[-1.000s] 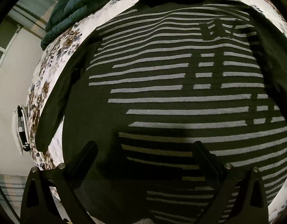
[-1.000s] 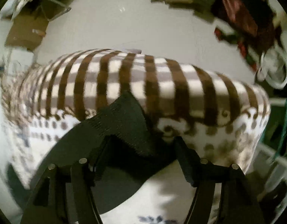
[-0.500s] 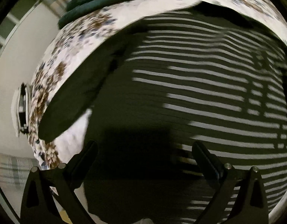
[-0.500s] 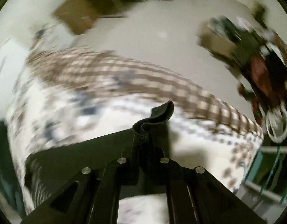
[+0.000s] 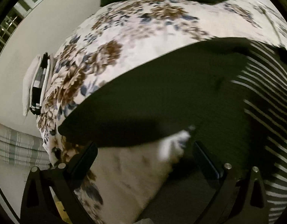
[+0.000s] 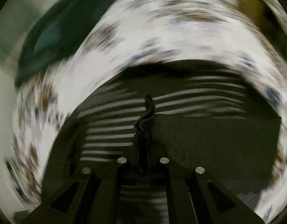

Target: Fold small clothes

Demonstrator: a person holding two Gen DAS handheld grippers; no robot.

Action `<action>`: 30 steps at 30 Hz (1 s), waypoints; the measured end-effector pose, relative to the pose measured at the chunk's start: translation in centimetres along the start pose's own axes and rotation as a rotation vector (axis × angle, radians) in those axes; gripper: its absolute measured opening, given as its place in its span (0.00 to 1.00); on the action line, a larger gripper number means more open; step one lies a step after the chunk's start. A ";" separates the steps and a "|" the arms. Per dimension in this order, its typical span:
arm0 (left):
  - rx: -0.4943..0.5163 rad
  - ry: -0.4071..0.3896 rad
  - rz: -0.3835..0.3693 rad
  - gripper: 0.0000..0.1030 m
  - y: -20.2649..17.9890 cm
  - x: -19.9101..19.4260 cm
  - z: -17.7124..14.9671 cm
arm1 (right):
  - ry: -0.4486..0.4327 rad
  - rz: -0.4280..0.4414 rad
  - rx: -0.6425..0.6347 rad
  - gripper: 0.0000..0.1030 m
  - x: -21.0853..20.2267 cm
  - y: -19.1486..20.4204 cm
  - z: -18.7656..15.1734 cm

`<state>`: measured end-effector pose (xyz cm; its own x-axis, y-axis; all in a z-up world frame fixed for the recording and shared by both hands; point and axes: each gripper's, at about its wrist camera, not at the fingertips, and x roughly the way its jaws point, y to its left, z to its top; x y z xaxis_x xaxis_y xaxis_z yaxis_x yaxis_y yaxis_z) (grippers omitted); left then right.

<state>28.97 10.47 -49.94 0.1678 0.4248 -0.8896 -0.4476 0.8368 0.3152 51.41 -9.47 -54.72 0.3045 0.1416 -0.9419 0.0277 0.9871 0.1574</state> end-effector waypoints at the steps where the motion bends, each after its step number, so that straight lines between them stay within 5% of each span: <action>1: -0.006 0.000 0.003 1.00 0.6 0.6 0.2 | 0.015 -0.009 -0.065 0.06 1.8 3.4 -0.1; 6: -0.035 0.013 0.007 1.00 3.0 2.9 0.8 | 0.049 -0.017 -0.209 0.06 6.1 13.2 -1.7; 12: -0.066 0.035 0.002 1.00 5.1 4.7 1.6 | 0.146 -0.009 -0.222 0.10 9.0 16.2 -1.7; 14: -0.073 0.035 -0.006 1.00 6.0 4.8 1.8 | 0.209 0.089 -0.168 0.22 8.6 14.8 -1.5; 16: -0.079 0.031 -0.020 1.00 7.0 4.6 1.7 | 0.239 0.204 -0.077 0.55 6.4 11.3 -1.6; 17: -0.082 0.029 -0.025 1.00 7.7 4.4 1.6 | 0.230 0.219 -0.045 0.59 5.0 9.4 -1.9; 23: -0.148 0.082 -0.046 1.00 13.0 4.3 0.1 | 0.204 0.118 0.083 0.68 -1.2 -1.9 -6.1; 30: -0.371 0.193 -0.117 1.00 20.0 6.5 -3.0 | 0.252 -0.005 0.168 0.72 -1.3 -8.8 -10.7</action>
<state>18.43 28.95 -50.41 0.0849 0.2323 -0.9689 -0.7265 0.6799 0.0994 40.57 -17.57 -58.01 0.0584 0.1717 -0.9834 0.1924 0.9647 0.1798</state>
